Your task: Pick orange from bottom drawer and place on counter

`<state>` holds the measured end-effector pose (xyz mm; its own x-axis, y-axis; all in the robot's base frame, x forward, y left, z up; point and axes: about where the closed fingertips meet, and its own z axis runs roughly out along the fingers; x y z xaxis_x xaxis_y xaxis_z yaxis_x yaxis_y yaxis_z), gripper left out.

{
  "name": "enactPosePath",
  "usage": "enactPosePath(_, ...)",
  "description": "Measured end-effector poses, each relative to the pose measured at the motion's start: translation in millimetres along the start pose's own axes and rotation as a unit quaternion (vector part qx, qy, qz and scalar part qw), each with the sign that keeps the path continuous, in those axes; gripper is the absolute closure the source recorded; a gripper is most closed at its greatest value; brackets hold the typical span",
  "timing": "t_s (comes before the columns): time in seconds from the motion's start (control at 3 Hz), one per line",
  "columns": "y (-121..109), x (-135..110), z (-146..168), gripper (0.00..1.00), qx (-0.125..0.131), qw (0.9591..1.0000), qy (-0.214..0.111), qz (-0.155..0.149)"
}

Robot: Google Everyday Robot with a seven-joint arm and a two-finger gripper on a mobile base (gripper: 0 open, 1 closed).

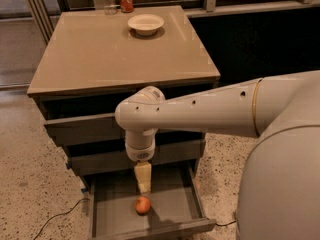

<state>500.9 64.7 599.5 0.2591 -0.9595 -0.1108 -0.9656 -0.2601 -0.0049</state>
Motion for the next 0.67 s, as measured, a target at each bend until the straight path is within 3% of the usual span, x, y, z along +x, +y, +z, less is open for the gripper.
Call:
enactPosePath(0.33, 0.1, -0.1, 0.7, 0.0, -0.005, 0.9996, -0.024, -0.01)
enactPosePath(0.67, -0.7, -0.5, 2.7, 0.0, -0.01, 0.9973, -0.07, -0.022)
